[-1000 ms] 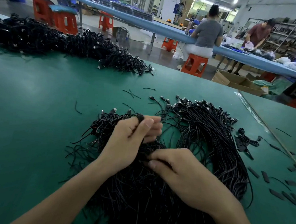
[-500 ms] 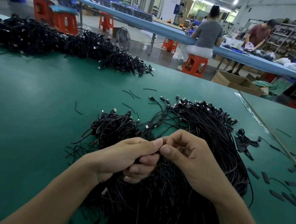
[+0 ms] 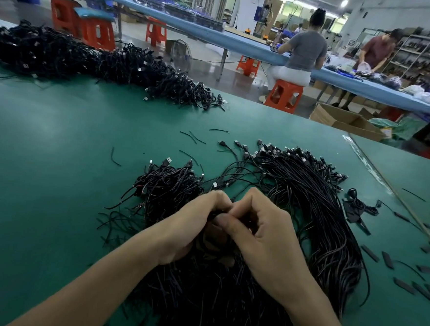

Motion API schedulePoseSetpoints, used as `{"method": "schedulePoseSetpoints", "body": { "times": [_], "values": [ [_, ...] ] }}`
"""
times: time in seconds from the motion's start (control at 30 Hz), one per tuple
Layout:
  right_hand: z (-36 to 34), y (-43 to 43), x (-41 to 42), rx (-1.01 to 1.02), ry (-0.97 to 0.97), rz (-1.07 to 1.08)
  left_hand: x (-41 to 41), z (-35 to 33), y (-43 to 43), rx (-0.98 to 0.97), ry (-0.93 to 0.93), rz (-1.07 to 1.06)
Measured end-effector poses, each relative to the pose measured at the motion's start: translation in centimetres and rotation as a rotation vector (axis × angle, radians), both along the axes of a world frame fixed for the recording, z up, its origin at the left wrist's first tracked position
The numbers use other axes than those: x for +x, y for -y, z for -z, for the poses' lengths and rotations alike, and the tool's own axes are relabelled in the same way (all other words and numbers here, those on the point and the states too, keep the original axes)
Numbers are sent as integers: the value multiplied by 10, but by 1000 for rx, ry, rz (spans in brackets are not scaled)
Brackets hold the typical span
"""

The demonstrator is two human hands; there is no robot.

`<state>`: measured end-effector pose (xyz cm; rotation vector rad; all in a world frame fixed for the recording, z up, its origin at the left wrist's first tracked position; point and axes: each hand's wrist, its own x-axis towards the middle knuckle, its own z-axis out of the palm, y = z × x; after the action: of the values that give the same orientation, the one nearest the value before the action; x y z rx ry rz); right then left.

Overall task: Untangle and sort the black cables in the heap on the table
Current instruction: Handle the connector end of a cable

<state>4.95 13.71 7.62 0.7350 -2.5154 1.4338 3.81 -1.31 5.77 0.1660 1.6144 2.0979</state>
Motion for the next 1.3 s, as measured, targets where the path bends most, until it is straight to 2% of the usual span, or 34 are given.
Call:
{"method": "schedulePoseSetpoints", "body": {
  "times": [0.07,0.13,0.2,0.3,0.47,0.53,0.57,0.63,0.73,0.77,0.9,1.1,1.3],
  "values": [
    [-1,2,-1,-6,-16,23,3,3,-1,100,77,132],
    [-2,2,-2,-50,47,1,4,6,-2,85,120,176],
    [0,1,-4,-52,63,-20,4,10,-4,0,125,135],
    [4,-1,-8,-7,-13,4,3,14,-3,-100,59,41],
    [14,-3,-10,-8,55,-14,-1,21,1,-229,40,-25],
    [18,-6,-14,43,17,23,-5,24,4,-277,24,-65],
    [20,-10,-18,78,9,65,-7,26,5,-277,20,-94],
    [26,-20,-27,212,111,118,-11,28,9,-250,23,-167],
    [46,-28,-32,715,280,108,-13,32,12,-170,27,-261],
    [54,-28,-31,801,302,100,-14,33,11,-147,19,-294],
    [66,-23,-30,692,297,127,-17,36,9,-74,24,-416],
    [61,-22,-33,695,291,174,-17,36,6,-92,18,-413],
    [54,-32,-35,724,388,194,-18,38,6,-47,47,-498]
  ]
}}
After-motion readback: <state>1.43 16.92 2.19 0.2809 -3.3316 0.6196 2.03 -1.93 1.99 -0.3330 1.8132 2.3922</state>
